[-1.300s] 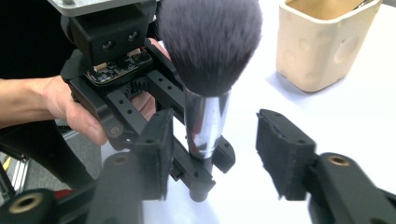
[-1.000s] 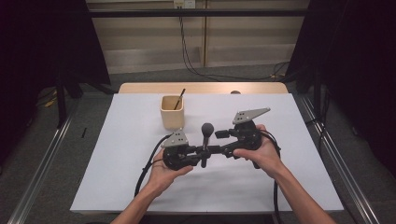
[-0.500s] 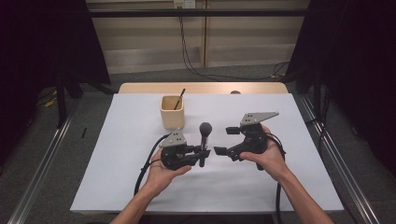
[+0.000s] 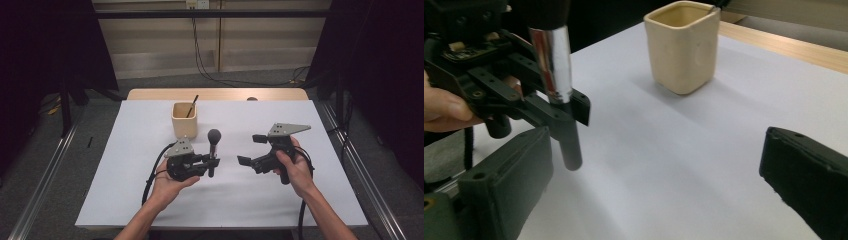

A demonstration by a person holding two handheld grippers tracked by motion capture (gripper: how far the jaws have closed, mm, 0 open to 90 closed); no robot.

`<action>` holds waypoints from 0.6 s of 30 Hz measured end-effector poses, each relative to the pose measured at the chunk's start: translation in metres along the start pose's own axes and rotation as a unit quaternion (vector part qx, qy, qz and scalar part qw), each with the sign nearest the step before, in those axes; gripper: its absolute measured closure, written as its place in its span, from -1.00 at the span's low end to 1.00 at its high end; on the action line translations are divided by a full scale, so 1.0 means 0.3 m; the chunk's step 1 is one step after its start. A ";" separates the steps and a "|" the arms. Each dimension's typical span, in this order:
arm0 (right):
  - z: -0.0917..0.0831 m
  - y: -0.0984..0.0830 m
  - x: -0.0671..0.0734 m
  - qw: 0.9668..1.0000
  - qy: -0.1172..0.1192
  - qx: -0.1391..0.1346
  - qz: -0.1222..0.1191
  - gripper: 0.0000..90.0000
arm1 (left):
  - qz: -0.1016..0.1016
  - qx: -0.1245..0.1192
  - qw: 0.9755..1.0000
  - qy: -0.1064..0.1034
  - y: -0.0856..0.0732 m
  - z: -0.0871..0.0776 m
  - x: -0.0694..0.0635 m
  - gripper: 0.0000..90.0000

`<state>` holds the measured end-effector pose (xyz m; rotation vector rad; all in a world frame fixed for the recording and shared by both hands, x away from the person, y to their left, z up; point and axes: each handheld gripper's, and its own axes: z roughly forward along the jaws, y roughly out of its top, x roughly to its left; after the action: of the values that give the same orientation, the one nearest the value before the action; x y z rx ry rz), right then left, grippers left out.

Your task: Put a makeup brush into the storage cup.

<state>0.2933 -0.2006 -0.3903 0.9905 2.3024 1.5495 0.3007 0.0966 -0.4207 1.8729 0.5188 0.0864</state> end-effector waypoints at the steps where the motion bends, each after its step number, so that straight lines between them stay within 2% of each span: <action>1: -0.003 -0.006 -0.002 1.000 -0.007 -0.001 0.004 -0.99 | -0.001 -0.002 1.000 0.000 0.000 -0.002 0.002 0.66; 3: -0.010 -0.019 -0.007 1.000 -0.022 -0.011 0.005 -0.99 | -0.002 -0.003 1.000 0.002 0.002 -0.009 0.004 0.66; 6: -0.022 -0.033 -0.012 0.999 -0.030 -0.024 0.010 -0.99 | -0.002 -0.004 1.000 0.004 0.003 -0.021 0.006 0.66; 13: -0.064 -0.059 -0.019 0.996 -0.065 -0.057 0.015 -0.99 | -0.003 -0.015 1.000 0.014 0.009 -0.063 0.017 0.66; 18: -0.080 -0.097 -0.025 0.996 -0.073 -0.057 0.019 -0.99 | -0.007 -0.015 1.000 0.024 0.006 -0.091 0.030 0.66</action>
<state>0.2747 -0.2297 -0.4071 1.0855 2.0853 1.5467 0.3011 0.1238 -0.4110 1.8419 0.5609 0.1300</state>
